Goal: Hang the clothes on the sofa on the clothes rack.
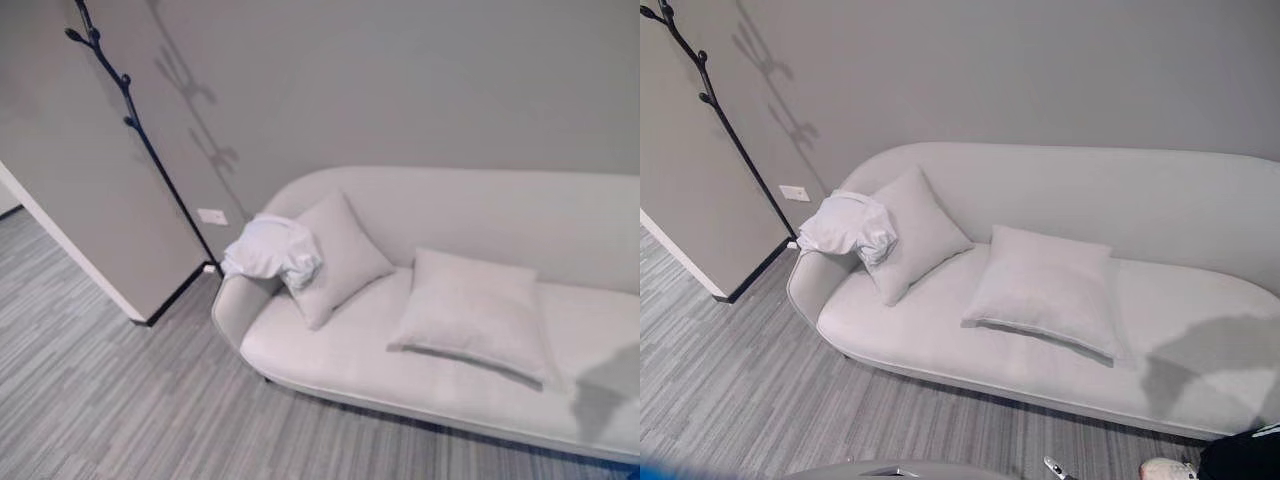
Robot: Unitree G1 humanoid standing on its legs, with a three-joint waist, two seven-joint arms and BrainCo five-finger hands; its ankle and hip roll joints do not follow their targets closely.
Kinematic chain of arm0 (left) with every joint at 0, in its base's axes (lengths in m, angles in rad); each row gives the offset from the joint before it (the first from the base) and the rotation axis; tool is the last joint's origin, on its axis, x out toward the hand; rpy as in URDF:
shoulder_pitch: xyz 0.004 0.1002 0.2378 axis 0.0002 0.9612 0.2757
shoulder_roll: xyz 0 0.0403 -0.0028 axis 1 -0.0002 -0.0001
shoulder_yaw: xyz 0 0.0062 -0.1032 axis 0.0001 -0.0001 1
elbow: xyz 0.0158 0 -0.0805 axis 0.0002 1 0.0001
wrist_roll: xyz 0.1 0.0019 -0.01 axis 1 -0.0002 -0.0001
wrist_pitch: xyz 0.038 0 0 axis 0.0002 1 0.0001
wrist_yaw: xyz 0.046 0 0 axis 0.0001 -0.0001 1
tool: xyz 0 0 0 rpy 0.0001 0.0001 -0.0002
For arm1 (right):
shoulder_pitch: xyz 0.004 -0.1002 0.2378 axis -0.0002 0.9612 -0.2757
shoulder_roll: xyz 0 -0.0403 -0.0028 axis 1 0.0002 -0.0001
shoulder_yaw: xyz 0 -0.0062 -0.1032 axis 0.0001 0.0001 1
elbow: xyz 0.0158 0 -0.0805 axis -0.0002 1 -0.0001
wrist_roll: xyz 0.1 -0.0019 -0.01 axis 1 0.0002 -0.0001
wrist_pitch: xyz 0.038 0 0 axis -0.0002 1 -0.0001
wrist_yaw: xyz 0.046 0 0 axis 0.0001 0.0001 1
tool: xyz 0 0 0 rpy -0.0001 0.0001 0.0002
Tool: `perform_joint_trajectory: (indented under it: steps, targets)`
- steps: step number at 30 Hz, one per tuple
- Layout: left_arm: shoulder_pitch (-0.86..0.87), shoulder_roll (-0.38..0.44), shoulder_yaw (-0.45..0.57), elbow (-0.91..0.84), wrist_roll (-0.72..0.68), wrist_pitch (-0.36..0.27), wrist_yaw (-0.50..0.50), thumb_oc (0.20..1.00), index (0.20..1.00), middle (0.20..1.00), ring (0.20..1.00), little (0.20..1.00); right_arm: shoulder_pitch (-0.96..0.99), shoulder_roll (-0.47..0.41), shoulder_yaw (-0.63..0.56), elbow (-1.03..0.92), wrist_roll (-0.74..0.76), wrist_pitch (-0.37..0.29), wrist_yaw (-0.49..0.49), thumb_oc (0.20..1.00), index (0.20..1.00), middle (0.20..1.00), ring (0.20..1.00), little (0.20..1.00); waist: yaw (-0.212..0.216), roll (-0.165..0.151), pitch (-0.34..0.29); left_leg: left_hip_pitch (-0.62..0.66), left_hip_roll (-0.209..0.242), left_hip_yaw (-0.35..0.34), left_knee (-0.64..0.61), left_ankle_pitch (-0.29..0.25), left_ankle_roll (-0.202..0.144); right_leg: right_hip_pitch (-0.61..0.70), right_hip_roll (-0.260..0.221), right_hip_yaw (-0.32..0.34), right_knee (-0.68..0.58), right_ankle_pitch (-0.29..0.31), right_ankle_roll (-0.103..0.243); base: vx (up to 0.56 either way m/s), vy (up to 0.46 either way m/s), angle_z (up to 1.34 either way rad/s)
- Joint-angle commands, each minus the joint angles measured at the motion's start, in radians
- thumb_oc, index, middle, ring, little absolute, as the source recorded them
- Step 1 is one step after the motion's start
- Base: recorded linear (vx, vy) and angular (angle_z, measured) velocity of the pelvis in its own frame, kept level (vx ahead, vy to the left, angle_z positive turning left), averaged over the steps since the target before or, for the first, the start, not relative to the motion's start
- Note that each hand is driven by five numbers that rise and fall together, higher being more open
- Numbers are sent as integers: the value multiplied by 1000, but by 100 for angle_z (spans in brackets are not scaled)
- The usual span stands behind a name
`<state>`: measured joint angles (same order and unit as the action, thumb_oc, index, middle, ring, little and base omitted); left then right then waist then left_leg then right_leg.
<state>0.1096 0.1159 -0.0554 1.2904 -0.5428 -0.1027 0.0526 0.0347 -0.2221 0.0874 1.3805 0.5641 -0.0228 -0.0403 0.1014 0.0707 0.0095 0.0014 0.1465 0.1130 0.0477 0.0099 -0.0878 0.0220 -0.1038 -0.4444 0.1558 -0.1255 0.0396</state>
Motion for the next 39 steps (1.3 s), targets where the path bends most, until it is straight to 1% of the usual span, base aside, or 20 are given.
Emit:
perform_joint_trajectory:
  steps: [1,3,6,7,9,10,12,15,17,18,20,24,25,26,28,29,30,32,34,39]
  targets:
    - [-66,23,23,-40,-33,-34,17,1000,1000,1000,1000,1000,-99,6,-20,51,-31,-3,-13,1000,1000,1000,1000,1000,35,-66,92,-83,-1,-77,53,6,-29,157,-29,-34,-239,63,31,-24,135,18]
    - [-63,18,27,-59,-49,-39,23,1000,1000,1000,1000,1000,-109,-4,-30,50,-24,-3,-18,1000,1000,1000,1000,1000,40,-64,98,-90,15,-74,48,18,-32,162,-35,-41,-237,62,33,13,148,20]
    - [-71,15,23,-45,-50,-45,25,1000,1000,1000,1000,1000,-128,-23,-46,39,-18,0,-18,1000,1000,1000,1000,1000,24,-58,98,-65,116,-67,-58,93,-54,178,-76,-45,-210,46,67,145,271,43]
    - [-71,14,24,-44,-50,-46,25,1000,1000,1000,1000,1000,-127,-23,-45,38,-18,1,-18,1000,1000,1000,1000,1000,25,-56,98,-60,118,-66,-66,97,-57,178,-74,-44,-206,42,67,130,198,23]
    - [-72,13,26,-49,-67,-52,33,1000,1000,1000,1000,1000,-120,-32,-53,39,-27,5,-24,1000,1000,1000,1000,1000,14,-37,95,-92,199,-38,-135,175,-75,172,-118,-51,-164,36,88,138,452,12]
    - [-70,12,29,-50,-78,-53,36,1000,1000,1000,1000,1000,-112,-34,-62,47,-30,8,-26,1000,1000,1000,1000,1000,12,-34,88,-115,223,-34,-135,176,-90,187,-133,-49,-160,21,100,112,419,9]
    - [-67,12,30,-46,-84,-50,37,1000,1000,1000,1000,1000,-96,-34,-80,60,-25,14,-26,1000,1000,1000,1000,1000,12,-26,75,-160,254,-24,-135,196,-106,208,-168,-60,-138,10,115,249,412,34]
    - [-63,15,25,-47,-81,-49,34,1000,1000,1000,1000,1000,-86,-31,-93,61,-21,17,-26,1000,1000,1000,1000,1000,23,-21,64,-151,253,-20,-135,216,-101,218,-202,-51,-112,26,125,261,554,27]
    - [-73,16,10,-11,-75,-28,17,1000,1000,1000,1000,1000,-91,-29,-110,67,-29,19,-25,1000,1000,1000,1000,1000,18,-39,56,-183,218,-29,-22,160,-97,235,-263,-45,-103,60,145,232,576,2]
    - [-84,40,20,-2,-75,-24,3,1000,1000,1000,1000,1000,-80,-11,-124,61,-12,28,-9,1000,1000,1000,1000,1000,16,-80,59,-214,147,-28,85,76,-66,233,-343,-41,-79,179,175,243,701,-9]
    - [-91,57,10,-12,-51,-27,-4,1000,1000,1000,1000,1000,-82,-3,-136,49,0,30,-1,1000,1000,1000,1000,1000,14,-102,58,-209,92,7,108,17,-19,194,-408,-38,-19,290,172,148,509,5]
    - [-91,57,10,-12,-51,-27,-4,1000,1000,1000,1000,1000,-82,-2,-136,49,0,30,-1,1000,1000,1000,1000,1000,16,-105,58,-209,89,10,108,16,-18,190,-412,-35,-18,290,173,76,266,1]
    - [-93,78,-33,4,59,-4,-12,1000,1000,1000,1000,1000,-122,4,-97,8,-48,13,-26,1000,1000,1000,1000,1000,-7,-90,67,-122,-22,51,74,-70,85,124,-466,-87,203,357,150,271,900,4]
    - [-93,78,-31,4,59,-4,-12,1000,1000,1000,1000,1000,-122,4,-96,7,-48,13,-26,1000,1000,1000,1000,1000,-6,-93,69,-119,-24,54,71,-69,86,120,-471,-82,210,353,151,334,1086,7]
    - [-84,78,-48,20,104,-2,-23,1000,1000,1000,1000,1000,-133,11,-48,-50,-80,-5,-40,1000,1000,1000,1000,1000,-28,-87,80,-54,-66,67,8,-63,110,60,-384,-65,265,244,117,145,407,10]
    - [-74,74,-55,16,108,-9,-17,1000,1000,1000,1000,1000,-134,14,-21,-101,-100,-19,-58,1000,1000,1000,1000,1000,-46,-79,94,-16,-91,66,-34,-51,118,-7,-297,-50,277,176,98,138,391,-26]
    - [-76,74,-60,11,99,-10,-13,1000,1000,1000,1000,1000,-148,12,-19,-126,-96,-30,-77,1000,1000,1000,1000,1000,-69,-79,111,2,-101,52,-48,-42,117,-67,-222,-15,264,137,81,102,263,-39]
    - [-75,72,-48,-8,82,-10,-3,1000,1000,1000,1000,1000,-150,6,-7,-189,-126,-41,-128,1000,1000,1000,1000,1000,-76,-84,136,32,-115,39,-55,-46,112,-91,-145,27,197,112,81,42,108,17]
    - [-74,60,-38,-67,62,-21,30,1000,1000,1000,1000,1000,-116,-35,10,-450,-318,-44,-270,1000,1000,1000,1000,1000,-100,-99,163,46,-144,17,-48,-50,120,-144,-82,63,88,133,65,34,91,58]
    - [-47,37,-66,-128,108,-18,43,1000,1000,1000,1000,1000,-56,-83,-64,-660,-478,-4,-425,1000,1000,1000,1000,1000,-126,-112,148,70,-185,-30,-43,-74,132,-92,-32,78,-15,144,60,131,32,44]
